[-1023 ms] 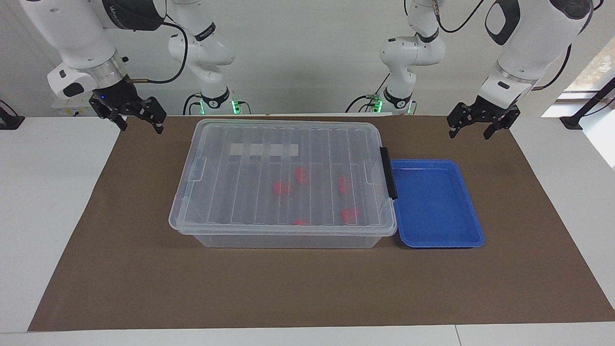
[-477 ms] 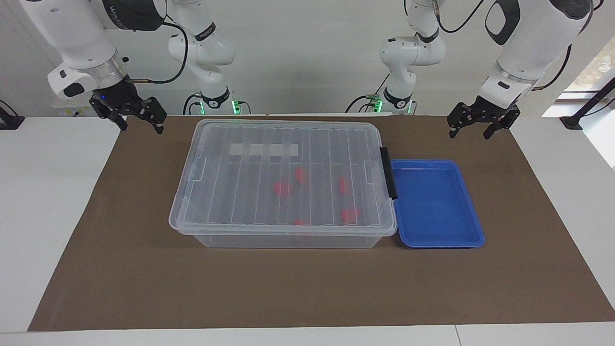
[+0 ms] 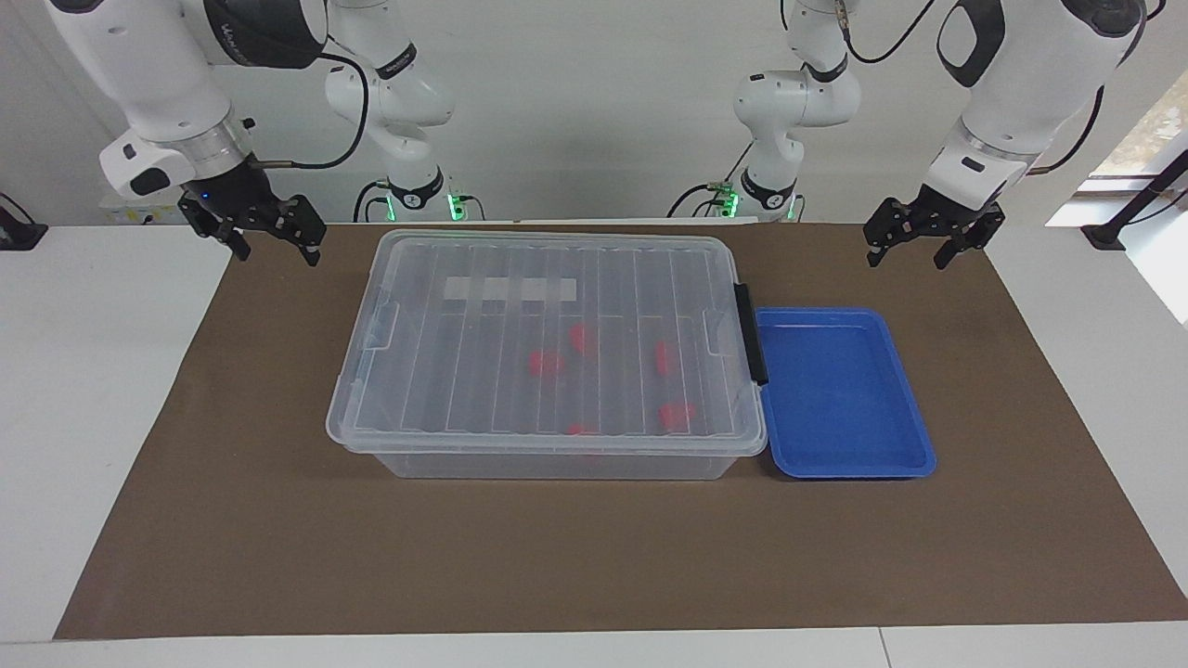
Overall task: Place red block in blue tray from box
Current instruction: 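Reach the right gripper to the clear lid's edge and grip it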
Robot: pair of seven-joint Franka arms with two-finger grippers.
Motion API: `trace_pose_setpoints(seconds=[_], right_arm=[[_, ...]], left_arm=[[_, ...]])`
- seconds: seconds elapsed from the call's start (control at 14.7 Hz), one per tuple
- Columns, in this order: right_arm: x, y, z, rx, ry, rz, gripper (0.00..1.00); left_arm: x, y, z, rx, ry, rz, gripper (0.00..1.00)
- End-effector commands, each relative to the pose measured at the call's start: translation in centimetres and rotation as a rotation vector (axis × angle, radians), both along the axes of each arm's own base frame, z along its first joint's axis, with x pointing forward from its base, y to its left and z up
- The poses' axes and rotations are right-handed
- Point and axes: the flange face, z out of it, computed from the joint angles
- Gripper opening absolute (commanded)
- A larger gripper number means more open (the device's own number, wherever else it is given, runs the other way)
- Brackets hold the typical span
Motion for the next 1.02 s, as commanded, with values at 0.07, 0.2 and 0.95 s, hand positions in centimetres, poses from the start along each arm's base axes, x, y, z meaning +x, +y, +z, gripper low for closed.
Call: trace_pose_setpoints(seconds=[0.07, 0.2, 0.95], right_arm=[[1.6, 3.7, -3.9, 0.016, -0.011, -0.008, 1.00], [2.6, 5.9, -5.6, 0.018, -0.013, -0.020, 1.00], [0.6, 5.2, -13.5, 0.008, 0.037, -0.004, 1.00]], left_arm=[[-0.3, 0.3, 0.4, 0.009, -0.009, 0.000, 1.00], [-0.3, 0.3, 0.4, 0.009, -0.009, 0.002, 1.00], [-0.3, 0.3, 0.4, 0.009, -0.009, 0.000, 1.00]])
